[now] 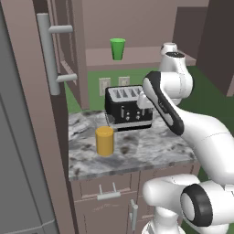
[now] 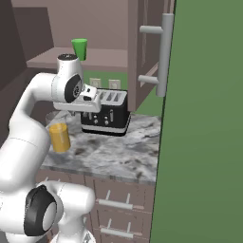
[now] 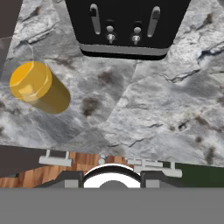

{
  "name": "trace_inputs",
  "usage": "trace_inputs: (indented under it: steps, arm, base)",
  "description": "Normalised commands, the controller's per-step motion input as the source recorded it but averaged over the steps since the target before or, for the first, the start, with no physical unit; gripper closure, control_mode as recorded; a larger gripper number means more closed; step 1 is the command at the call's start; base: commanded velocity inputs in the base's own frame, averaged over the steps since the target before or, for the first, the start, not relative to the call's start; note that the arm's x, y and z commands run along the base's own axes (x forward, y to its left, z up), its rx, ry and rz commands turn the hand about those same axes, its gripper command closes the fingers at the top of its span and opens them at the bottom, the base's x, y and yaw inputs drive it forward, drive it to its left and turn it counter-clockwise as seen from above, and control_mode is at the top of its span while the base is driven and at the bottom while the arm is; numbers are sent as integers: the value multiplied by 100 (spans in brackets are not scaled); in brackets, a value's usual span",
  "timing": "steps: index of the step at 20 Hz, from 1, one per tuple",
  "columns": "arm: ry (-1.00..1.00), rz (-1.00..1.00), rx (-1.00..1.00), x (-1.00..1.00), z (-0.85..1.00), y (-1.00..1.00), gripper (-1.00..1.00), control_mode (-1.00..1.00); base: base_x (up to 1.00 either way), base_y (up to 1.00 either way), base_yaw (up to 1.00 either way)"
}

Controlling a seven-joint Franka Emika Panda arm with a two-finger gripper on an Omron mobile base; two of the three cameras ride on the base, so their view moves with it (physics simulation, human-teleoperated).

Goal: There is a tray on the dining counter. Grab the cup, mug, and pitcher and place them on the tray. The pitcher may be placed next to the tray if it cannot fit the tray.

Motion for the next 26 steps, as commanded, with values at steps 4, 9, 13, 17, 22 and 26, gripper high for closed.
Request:
trace_inputs:
  steps: [4,9,13,17,22,26]
  arm:
    - [0,0,0,0,1,0,-100,-100]
    - [-2,-1,0,-18,30,0,-100,-100]
    - [-12,-2,0,-37,49,0,-100,-100]
    - [-17,-2,0,-39,53,0,-100,-100]
    - [-29,0,0,-32,53,4,-100,-100]
    - [-40,0,-2,-23,64,10,-100,-100]
  base:
    - [0,0,0]
    - [0,0,0]
    - [0,0,0]
    - [0,0,0]
    - [0,0,0]
    - [0,0,0]
